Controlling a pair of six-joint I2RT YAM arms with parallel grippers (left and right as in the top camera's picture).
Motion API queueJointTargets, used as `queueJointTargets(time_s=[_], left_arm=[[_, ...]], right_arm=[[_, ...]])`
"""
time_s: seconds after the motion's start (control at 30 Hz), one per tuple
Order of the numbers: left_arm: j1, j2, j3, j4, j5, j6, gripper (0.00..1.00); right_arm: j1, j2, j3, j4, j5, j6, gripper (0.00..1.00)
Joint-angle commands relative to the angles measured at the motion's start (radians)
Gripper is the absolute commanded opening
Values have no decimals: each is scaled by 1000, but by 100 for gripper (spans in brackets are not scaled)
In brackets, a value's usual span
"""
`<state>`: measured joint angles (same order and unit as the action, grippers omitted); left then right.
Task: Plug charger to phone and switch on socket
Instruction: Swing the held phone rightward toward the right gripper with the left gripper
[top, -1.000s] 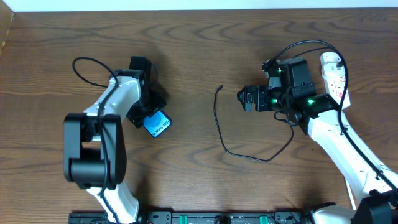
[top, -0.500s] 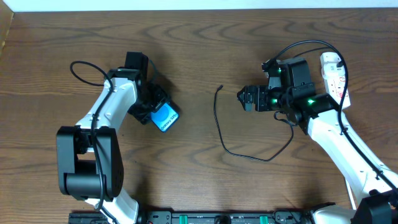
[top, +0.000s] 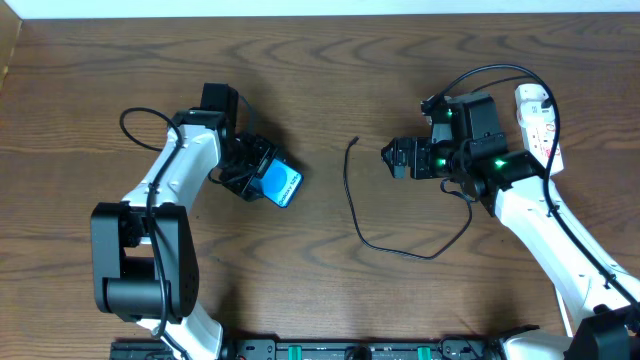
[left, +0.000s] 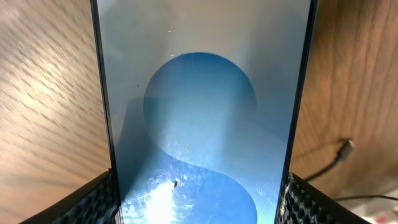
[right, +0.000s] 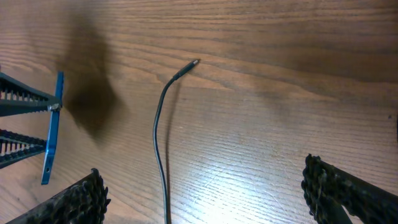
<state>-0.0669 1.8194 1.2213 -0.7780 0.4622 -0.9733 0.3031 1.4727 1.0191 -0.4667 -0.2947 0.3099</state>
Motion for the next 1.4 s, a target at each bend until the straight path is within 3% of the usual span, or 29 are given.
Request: queueJointTargets(time_s=[0.0, 0.37, 0.87, 1.37], left_arm=[[6, -11, 9, 3, 105, -132, 74], [6, -11, 9, 53, 293, -286, 73], [4, -11, 9, 71, 308, -377, 70], [-42, -11, 9, 172, 322, -547, 70]], right_arm=[[-7, 3, 12, 2, 5, -11, 99], [-7, 3, 12, 2, 4, -11, 99], [-7, 3, 12, 4, 5, -11, 99], [-7, 3, 12, -5, -4, -11, 99]])
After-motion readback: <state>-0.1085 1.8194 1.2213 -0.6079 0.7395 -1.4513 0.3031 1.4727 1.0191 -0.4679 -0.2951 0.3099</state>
